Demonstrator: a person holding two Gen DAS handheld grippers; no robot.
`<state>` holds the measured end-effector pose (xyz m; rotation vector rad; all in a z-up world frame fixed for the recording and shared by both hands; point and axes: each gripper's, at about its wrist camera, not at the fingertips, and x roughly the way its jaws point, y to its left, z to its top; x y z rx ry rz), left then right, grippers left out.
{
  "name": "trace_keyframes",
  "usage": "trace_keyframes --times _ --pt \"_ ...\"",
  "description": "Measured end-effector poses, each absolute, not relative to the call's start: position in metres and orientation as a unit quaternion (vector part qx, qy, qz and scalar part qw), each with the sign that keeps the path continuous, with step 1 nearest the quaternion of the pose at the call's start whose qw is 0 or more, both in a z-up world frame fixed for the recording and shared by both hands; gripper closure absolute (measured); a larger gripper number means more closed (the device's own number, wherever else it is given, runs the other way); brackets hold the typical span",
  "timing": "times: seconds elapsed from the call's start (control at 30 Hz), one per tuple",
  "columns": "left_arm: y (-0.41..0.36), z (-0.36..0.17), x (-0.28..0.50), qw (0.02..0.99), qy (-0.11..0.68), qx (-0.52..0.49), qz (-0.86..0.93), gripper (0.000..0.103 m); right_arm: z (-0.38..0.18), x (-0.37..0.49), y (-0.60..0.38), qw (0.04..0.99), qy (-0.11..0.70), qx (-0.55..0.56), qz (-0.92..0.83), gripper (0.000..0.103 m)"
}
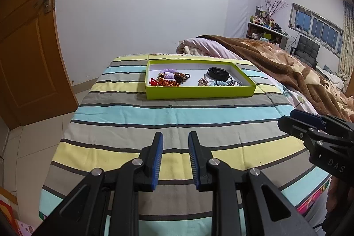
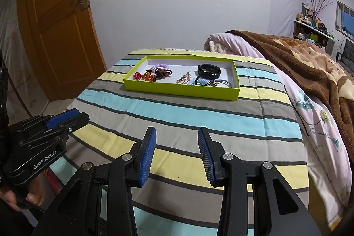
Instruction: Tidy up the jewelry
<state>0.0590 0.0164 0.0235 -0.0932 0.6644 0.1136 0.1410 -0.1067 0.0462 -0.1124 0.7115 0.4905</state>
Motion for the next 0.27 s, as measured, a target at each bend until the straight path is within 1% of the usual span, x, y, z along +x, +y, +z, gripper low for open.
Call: trace_keyframes --times 0.27 --pt "0.0187 0.023 0.0607 0.941 0.331 -0.05 0.057 0.078 0.0464 0.1409 -0.1083 0.907 0.343 -0.055 0.237 0.063"
